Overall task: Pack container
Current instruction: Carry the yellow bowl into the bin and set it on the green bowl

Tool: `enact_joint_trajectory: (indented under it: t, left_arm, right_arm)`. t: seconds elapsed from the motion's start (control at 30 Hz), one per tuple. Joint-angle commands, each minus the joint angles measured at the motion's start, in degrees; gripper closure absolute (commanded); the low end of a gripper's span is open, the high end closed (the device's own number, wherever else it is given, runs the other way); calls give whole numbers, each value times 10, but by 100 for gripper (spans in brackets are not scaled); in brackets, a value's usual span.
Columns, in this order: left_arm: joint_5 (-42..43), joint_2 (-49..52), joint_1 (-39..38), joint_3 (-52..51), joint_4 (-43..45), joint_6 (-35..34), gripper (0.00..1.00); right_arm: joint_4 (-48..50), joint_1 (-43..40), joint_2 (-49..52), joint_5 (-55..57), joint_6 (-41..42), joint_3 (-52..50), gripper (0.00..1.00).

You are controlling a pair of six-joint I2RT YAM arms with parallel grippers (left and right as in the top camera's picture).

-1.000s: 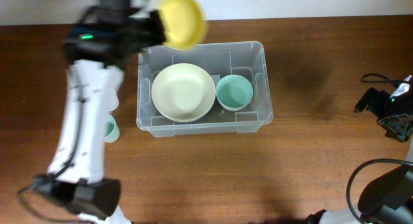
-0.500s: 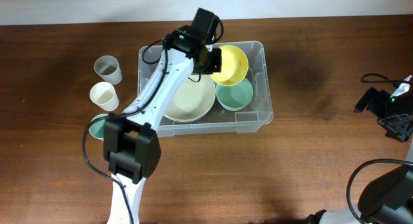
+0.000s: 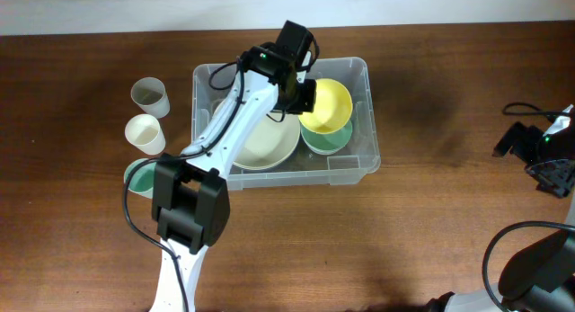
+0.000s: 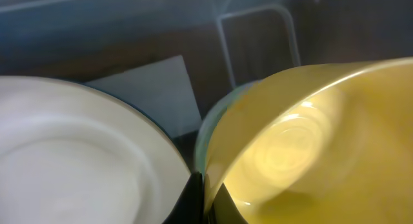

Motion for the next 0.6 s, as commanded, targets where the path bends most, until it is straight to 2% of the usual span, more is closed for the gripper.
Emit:
enact_joint_trajectory:
  t: [0.0, 0.17, 0.33, 0.57]
  left_arm:
    - [10, 4, -14, 6, -13, 21, 98]
    - [-5, 5, -17, 6, -20, 21, 98]
    - [-14, 9, -17, 6, -27, 21, 92]
    - [-13, 25, -17, 6, -31, 21, 92]
  right_arm:
    - [1, -1, -4, -1, -4, -2, 1]
    - [1, -1, -4, -1, -4, -2, 1]
    - [2, -1, -4, -1, -4, -2, 1]
    - [1, -1, -4, -1, -4, -2, 1]
